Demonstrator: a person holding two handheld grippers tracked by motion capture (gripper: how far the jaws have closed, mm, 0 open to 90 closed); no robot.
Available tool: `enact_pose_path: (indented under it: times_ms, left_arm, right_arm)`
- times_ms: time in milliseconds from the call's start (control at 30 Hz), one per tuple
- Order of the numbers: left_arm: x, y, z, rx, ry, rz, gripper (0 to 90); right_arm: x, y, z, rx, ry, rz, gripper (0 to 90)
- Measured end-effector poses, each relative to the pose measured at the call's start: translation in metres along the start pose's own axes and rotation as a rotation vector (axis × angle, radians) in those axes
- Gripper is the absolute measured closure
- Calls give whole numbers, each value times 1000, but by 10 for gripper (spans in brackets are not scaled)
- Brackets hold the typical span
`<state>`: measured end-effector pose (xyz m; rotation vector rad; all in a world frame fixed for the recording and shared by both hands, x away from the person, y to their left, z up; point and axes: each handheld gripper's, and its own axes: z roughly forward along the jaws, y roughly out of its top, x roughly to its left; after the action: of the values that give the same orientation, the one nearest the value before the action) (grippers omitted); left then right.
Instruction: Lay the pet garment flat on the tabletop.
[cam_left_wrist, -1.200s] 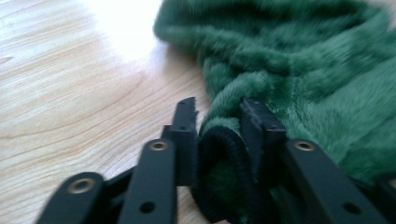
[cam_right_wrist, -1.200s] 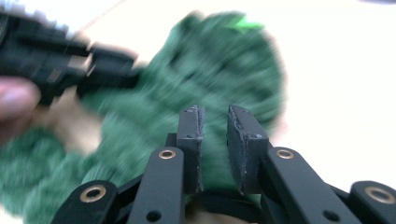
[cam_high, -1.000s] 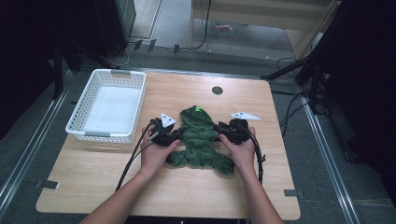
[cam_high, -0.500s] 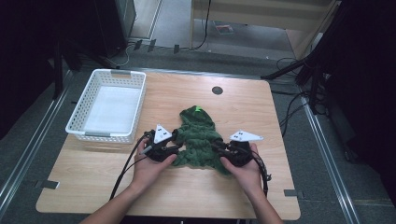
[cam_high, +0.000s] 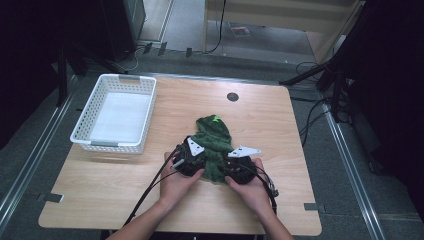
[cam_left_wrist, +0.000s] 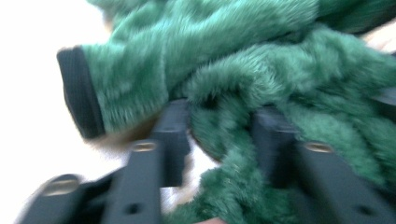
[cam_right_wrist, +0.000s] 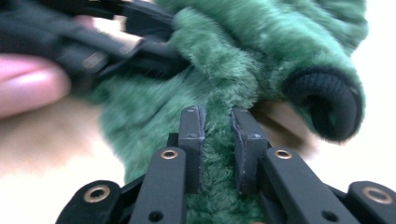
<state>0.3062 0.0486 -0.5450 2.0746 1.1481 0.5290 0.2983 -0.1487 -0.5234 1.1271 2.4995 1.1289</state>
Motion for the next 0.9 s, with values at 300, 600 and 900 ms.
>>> enact_pose_path:
  times_ms: [300,600,900]
  left_arm:
    - [-1,-7,-4,-33,5,20,741]
    - [7,-9,-8,-28,-32,41,833]
    - [15,-13,-19,-41,-44,83,867]
  right_arm:
    - [-58,50,-20,-147,-142,132,587]
    - [-68,58,50,28,-201,141,672]
    - [-97,93,70,20,-345,36,900]
